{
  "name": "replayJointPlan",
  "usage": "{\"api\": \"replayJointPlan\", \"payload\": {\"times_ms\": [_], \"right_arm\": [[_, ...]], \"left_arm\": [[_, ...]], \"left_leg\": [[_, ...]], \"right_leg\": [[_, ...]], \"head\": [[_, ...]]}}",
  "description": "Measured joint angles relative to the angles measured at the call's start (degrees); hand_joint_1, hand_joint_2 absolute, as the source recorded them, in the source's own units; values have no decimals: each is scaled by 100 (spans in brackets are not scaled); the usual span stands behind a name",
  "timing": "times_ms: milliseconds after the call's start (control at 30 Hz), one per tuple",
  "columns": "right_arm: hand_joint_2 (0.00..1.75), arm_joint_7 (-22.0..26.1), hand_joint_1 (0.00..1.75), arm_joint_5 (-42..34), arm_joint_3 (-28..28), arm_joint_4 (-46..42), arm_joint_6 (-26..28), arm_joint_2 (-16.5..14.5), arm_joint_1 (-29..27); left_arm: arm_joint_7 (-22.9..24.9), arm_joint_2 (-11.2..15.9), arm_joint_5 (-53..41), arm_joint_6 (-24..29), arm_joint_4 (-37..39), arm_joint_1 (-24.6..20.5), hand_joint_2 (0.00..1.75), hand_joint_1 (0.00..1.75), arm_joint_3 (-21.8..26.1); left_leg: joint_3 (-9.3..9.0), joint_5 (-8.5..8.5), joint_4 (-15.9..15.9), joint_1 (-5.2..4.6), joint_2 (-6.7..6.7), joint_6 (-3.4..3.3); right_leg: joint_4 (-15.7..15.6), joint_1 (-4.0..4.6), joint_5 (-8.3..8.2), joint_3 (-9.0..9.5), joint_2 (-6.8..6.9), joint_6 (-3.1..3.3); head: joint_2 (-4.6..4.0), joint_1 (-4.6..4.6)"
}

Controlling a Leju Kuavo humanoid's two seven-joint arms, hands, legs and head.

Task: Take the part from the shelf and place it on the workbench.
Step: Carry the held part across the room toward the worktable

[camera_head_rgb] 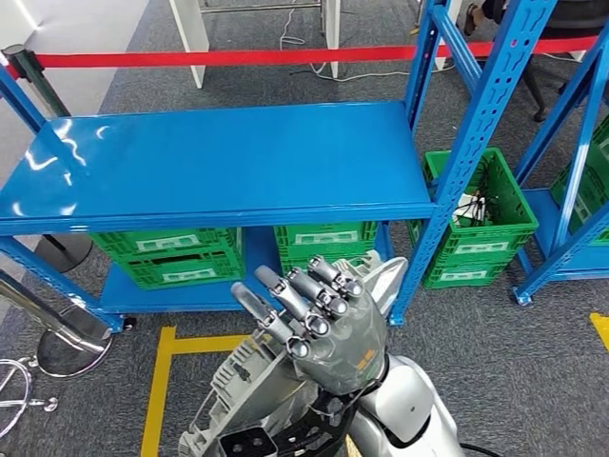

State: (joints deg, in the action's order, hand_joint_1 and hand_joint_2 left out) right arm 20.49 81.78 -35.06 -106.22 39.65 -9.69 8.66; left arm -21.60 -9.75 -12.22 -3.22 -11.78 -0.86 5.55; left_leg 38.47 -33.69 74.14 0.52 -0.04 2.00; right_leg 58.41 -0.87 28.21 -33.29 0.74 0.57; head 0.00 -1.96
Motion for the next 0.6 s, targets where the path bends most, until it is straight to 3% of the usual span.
{"api": "replayJointPlan", "payload": {"times_ms": [33,100,167,200,267,300,367,400,433,467,500,533,600], "right_arm": [[175,8,175,-1,10,0,0,-4,-2],[175,18,175,0,26,-8,1,-25,-5],[175,34,175,1,43,-33,2,-50,-8],[175,49,175,2,53,-49,2,-58,-14],[175,88,175,9,82,-84,2,-62,-50],[175,112,175,15,100,-103,2,-62,-74],[175,167,175,25,141,-143,2,-62,-118],[175,199,175,29,162,-170,2,-62,-143],[175,231,175,37,180,-201,2,-62,-172],[175,269,175,45,198,-237,2,-63,-208],[175,308,175,52,217,-279,2,-67,-245],[175,345,175,57,235,-325,2,-75,-275],[175,399,175,56,272,-426,2,-109,-310]], "left_arm": [[0,3,-13,6,0,1,0,0,-1],[0,10,-36,13,0,2,0,0,-2],[-3,9,-55,22,0,-4,0,0,-5],[-5,8,-68,31,0,-6,0,0,-8],[-8,6,-95,51,2,1,0,0,-15],[-8,5,-107,59,2,4,0,0,-21],[-8,7,-133,75,2,4,0,0,-32],[-8,9,-150,86,2,5,0,0,-36],[-1,13,-170,100,2,4,0,0,-39],[10,19,-192,112,2,4,0,0,-44],[24,24,-207,122,3,6,0,0,-52],[39,29,-220,131,3,9,0,0,-66],[65,33,-229,141,4,13,0,0,-100]], "left_leg": [[-200,158,-210,13,0,0],[-747,351,-970,24,-8,-19],[-1090,313,-1570,4,-19,-76],[-1124,292,-1691,-15,-21,-110],[-1053,352,-1760,-12,-8,-195],[-1003,403,-1782,-8,2,-246],[-876,521,-1789,-22,20,-341],[-799,578,-1777,-41,22,-373],[-719,633,-1763,-64,24,-393],[-637,687,-1749,-87,26,-405],[-554,740,-1734,-109,27,-414],[-473,793,-1720,-130,27,-417],[-342,891,-1689,-166,24,-408]], "right_leg": [[12,-2,-49,-74,-1,-12],[31,3,-139,-187,-10,-59],[22,11,-247,-251,-12,-131],[7,11,-310,-277,-9,-173],[-4,2,-349,-348,-15,-253],[76,0,-227,-407,-25,-284],[554,0,287,-564,-45,-310],[931,4,567,-648,-49,-314],[1288,10,744,-700,-51,-310],[1534,18,789,-697,-52,-299],[1614,28,714,-618,-52,-279],[1484,43,555,-439,-52,-245],[751,96,333,161,-51,-147]], "head": [[0,5],[0,18],[0,30],[0,34],[0,31],[0,23],[0,7],[0,-1],[0,-2],[0,-3],[0,-2],[0,-2],[1,-1]]}}
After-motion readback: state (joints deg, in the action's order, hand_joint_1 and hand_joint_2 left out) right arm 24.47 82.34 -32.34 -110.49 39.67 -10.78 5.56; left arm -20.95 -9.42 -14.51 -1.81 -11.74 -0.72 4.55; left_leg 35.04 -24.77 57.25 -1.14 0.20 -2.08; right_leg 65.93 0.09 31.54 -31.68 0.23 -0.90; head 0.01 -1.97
